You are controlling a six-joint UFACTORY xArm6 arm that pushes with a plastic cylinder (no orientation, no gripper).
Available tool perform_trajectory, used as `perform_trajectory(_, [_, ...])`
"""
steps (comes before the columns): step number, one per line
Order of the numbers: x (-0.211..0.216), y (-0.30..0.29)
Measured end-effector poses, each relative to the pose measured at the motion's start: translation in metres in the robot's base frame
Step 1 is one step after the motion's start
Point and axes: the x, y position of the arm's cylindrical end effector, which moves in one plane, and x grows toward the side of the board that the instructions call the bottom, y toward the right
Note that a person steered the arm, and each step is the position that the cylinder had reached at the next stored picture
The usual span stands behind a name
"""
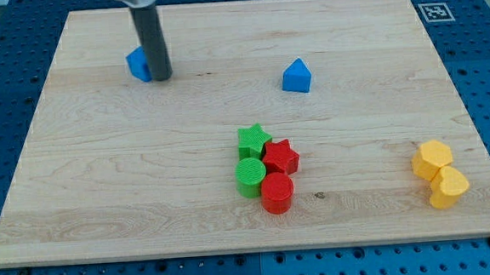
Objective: Move the blue cube to the top left
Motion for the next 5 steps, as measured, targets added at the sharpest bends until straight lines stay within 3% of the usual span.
perform_trajectory(3, [-0.018,-0.057])
perform_trajectory(5, [-0.061,-0.081])
